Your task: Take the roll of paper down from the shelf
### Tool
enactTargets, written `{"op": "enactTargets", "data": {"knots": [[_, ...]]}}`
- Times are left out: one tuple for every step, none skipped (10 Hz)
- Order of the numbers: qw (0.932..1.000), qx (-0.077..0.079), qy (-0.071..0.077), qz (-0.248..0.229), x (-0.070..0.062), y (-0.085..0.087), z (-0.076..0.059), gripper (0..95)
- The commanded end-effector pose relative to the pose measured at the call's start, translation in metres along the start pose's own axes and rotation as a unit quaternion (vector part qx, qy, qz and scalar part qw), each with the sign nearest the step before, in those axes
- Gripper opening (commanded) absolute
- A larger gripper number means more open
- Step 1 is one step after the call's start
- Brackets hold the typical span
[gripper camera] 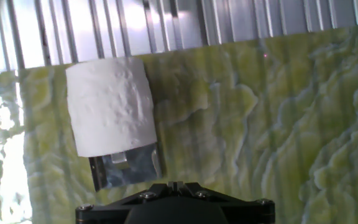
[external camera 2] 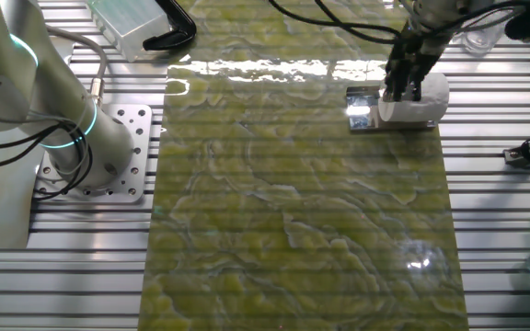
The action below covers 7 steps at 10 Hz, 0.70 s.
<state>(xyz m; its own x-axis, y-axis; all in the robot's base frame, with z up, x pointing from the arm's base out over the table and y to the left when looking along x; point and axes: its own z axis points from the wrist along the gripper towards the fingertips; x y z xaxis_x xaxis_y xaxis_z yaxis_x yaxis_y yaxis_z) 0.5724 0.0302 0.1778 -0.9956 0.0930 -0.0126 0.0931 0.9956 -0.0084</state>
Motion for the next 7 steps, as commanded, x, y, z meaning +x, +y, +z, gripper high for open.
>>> {"op": "enactTargets", "data": {"knots": [[0.9999, -0.001, -0.013, -0.007, -0.008, 0.006, 0.011, 0.0], [0.9999, 0.000, -0.013, -0.006, -0.010, 0.009, 0.013, 0.0], [0.9999, -0.005, -0.009, -0.012, -0.015, 0.016, 0.016, 0.0], [0.9998, -0.004, -0.008, -0.016, -0.020, 0.020, 0.018, 0.0], [0.9997, -0.003, -0.006, -0.023, -0.025, 0.023, 0.020, 0.0], [0.9996, -0.002, -0.003, -0.029, -0.033, 0.028, 0.021, 0.0], [0.9993, -0.004, -0.003, -0.038, -0.038, 0.034, 0.019, 0.0]]}}
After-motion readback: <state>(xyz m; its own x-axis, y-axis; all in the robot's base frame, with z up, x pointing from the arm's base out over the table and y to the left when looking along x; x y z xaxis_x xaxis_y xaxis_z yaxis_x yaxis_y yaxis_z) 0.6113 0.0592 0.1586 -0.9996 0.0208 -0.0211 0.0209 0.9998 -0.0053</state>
